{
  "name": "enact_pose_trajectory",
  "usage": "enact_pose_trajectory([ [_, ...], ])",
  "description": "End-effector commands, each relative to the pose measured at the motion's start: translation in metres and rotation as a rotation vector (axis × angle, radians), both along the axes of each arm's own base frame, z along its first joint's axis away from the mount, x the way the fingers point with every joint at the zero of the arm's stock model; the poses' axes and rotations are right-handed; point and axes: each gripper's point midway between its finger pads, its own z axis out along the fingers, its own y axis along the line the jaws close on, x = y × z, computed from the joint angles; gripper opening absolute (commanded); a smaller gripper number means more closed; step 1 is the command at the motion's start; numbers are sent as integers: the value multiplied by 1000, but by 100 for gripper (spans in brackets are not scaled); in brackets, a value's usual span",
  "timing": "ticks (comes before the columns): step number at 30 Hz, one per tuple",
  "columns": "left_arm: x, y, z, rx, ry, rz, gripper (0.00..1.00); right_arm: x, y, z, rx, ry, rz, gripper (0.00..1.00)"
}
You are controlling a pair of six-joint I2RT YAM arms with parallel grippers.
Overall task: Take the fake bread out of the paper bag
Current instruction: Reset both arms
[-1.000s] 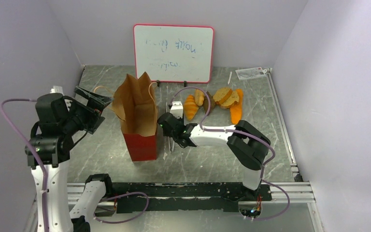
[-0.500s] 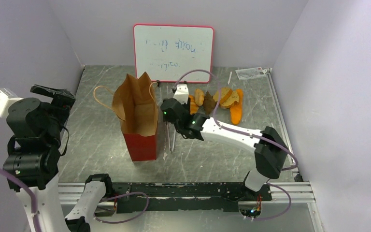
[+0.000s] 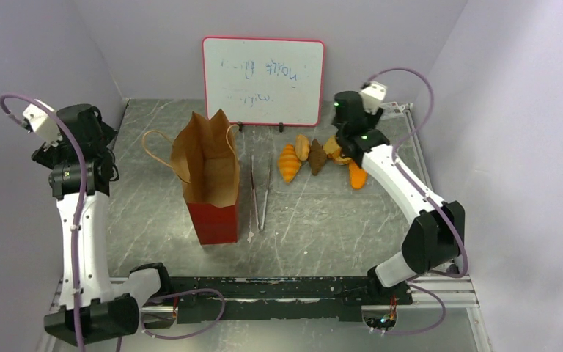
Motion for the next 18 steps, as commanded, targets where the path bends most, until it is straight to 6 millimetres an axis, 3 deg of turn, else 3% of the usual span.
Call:
enact_pose_trajectory([
  [1, 4, 32, -12, 24, 0, 78, 99, -10, -81, -7, -79, 3, -173, 67],
  [5, -6, 48, -56, -64, 26, 185, 98, -25, -142, -24, -48, 9, -284, 68],
  [8, -4, 53, -86, -96, -54, 169, 98, -44, -166, -38, -57, 23, -340, 68],
  [12, -8, 50, -107, -15, -127, 112, 98, -62, -169, -52, -42, 24, -343, 74],
  [17, -19, 48, -138, 69, -89, 66, 97, -77, -172, -61, -5, 20, -398, 77],
  [18, -21, 47, -141, 80, -84, 60, 97, -79, -174, -61, -5, 24, -417, 82],
])
